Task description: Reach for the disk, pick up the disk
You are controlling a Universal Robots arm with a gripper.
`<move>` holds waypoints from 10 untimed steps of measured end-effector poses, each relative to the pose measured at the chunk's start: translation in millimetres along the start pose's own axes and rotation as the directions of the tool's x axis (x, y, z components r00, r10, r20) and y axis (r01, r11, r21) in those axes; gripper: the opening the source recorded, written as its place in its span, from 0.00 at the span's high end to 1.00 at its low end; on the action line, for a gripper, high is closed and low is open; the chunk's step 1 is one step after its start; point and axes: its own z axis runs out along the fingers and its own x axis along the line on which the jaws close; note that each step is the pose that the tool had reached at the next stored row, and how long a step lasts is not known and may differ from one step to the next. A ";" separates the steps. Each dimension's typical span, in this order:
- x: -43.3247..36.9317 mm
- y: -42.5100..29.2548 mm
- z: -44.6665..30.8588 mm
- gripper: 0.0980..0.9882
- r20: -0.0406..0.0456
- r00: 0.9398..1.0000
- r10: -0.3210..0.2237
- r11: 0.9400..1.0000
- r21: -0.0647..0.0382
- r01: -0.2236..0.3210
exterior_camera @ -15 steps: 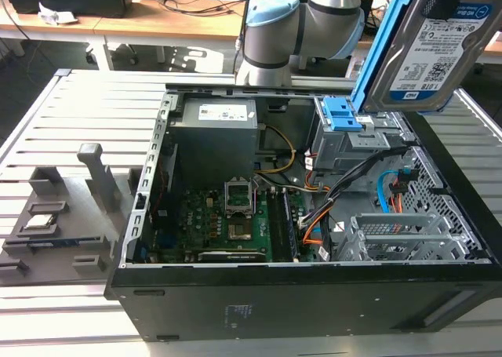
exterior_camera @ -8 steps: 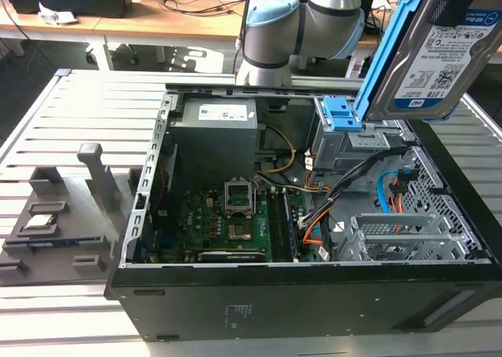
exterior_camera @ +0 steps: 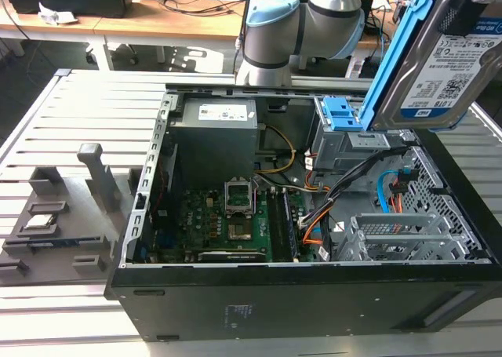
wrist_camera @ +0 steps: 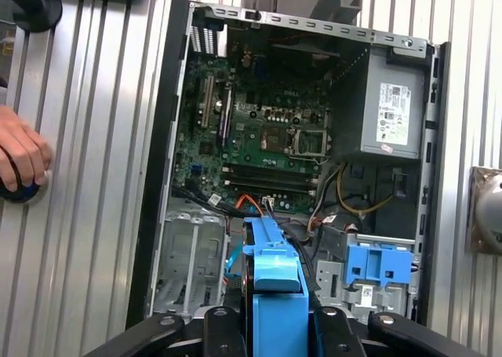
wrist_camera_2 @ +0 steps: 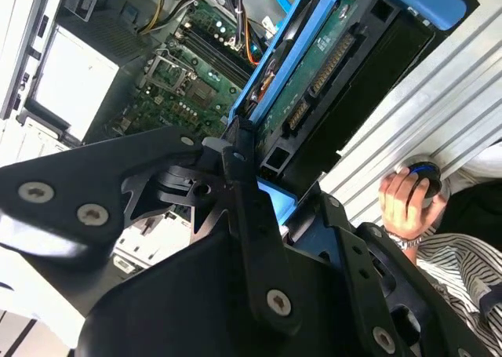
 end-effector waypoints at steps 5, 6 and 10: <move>9.4 1.1 -0.4 0.70 0.000 1.000 0.000 1.000 0.000 0.000; 11.8 1.4 -0.5 0.70 0.000 1.000 0.000 1.000 0.000 0.000; 20.5 2.3 -0.9 0.70 0.000 1.000 0.000 1.000 0.000 0.000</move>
